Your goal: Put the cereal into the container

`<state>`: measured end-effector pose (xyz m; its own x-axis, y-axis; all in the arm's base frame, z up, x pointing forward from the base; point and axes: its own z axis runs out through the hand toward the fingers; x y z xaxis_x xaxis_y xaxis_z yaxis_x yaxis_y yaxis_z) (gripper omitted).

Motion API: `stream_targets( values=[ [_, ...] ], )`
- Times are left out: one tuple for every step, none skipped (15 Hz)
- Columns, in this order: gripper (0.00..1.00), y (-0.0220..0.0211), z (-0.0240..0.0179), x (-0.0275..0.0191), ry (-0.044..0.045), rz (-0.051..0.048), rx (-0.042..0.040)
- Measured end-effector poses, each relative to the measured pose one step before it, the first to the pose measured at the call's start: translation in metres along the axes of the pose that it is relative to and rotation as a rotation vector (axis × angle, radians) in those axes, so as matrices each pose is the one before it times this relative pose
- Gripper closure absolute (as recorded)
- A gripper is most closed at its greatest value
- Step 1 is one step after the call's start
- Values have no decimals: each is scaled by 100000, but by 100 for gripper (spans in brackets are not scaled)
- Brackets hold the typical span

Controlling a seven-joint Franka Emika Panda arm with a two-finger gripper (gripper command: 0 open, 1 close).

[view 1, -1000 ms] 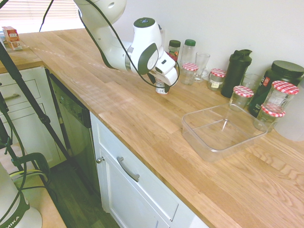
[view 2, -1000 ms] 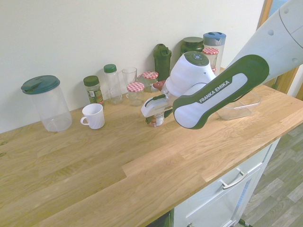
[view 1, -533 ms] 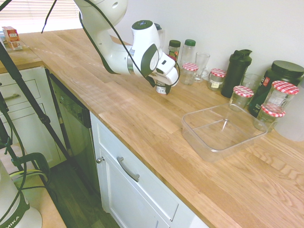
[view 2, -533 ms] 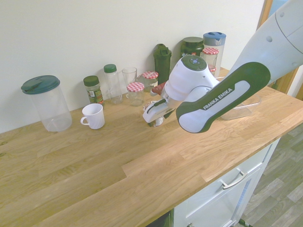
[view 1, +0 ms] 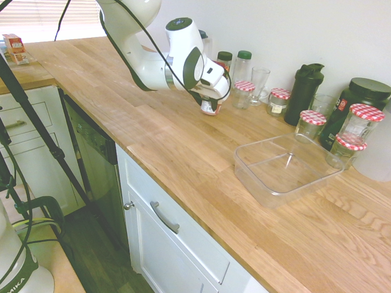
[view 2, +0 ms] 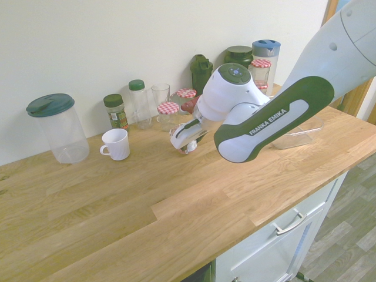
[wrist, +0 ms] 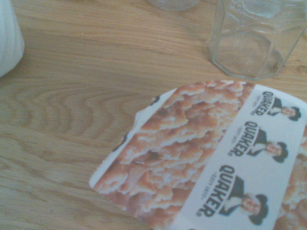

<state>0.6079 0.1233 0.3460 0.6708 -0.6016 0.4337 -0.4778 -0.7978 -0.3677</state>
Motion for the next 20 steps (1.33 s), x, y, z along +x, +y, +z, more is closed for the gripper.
stream_targets(
  values=[
    [100,29,-438,483,1145,906,690],
    [100,94,-729,774,1753,895,838],
    [100,285,-1125,1120,2468,1164,1109],
    [100,475,-1553,1384,2882,1575,1013],
    [100,693,-1799,1353,2760,1721,581],
    [100,1140,-1935,1495,3163,1615,-123],
    [100,1434,-1808,1350,2943,1912,-711],
    [100,1825,-1555,1226,2352,2717,-1186],
    [100,2207,-1201,877,1639,2688,-1828],
    [100,2563,-873,676,1226,3241,-1615],
    [100,2523,-414,552,879,4118,-1030],
    [100,2385,-23,592,726,4650,-223],
    [100,2211,313,702,681,3772,7],
    [100,1535,309,720,668,3338,-19],
    [100,960,153,906,716,2068,-158],
    [100,524,-13,798,415,1911,126],
    [100,408,6,808,365,1252,-20],
    [100,640,3,1078,667,819,-541],
    [100,786,48,1140,604,582,-1247],
    [100,987,112,1179,653,742,-1621]
  ],
)
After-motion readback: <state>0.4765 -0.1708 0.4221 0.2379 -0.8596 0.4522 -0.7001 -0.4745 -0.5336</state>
